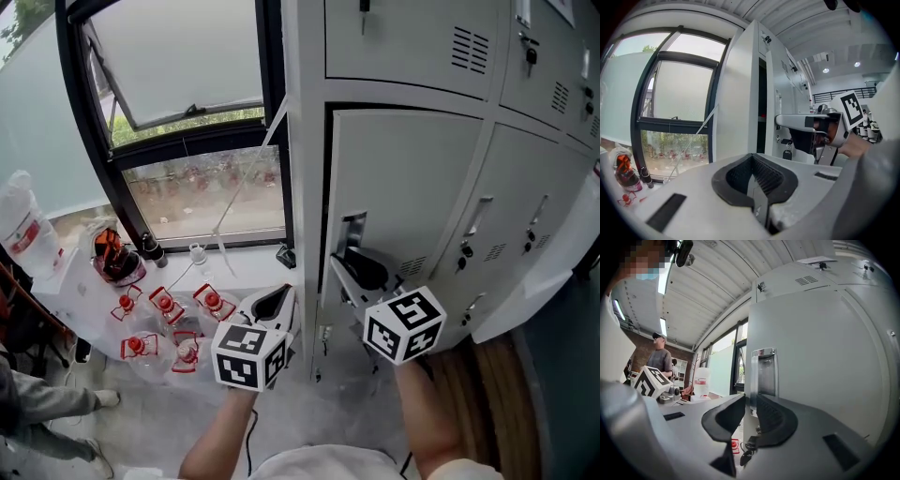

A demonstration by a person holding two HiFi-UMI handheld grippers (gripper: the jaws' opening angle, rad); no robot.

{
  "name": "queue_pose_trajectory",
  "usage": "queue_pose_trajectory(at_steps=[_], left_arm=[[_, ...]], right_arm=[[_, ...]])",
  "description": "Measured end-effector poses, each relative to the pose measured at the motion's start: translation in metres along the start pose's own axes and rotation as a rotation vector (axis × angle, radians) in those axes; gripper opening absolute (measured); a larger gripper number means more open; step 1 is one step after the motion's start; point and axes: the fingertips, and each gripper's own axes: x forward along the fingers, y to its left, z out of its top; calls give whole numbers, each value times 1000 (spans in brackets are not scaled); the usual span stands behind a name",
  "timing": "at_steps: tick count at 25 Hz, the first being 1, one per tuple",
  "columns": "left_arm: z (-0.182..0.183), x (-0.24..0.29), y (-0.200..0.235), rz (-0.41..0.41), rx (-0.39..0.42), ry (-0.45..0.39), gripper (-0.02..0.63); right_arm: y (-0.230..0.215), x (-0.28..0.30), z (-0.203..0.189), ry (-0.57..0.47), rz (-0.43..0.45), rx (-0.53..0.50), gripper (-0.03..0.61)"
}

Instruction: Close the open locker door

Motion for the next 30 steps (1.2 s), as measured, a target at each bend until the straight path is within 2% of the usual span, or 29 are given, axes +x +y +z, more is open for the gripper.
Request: queue_pose_trajectory(at_steps=[19,30], left_arm=[[-3,24,26,-30,4,1,6],[0,24,28,-15,12,-4,6]], right_arm=[[-21,37,-2,1,-74,-37,54],[-22,37,-2,-12,-60,-64,54]])
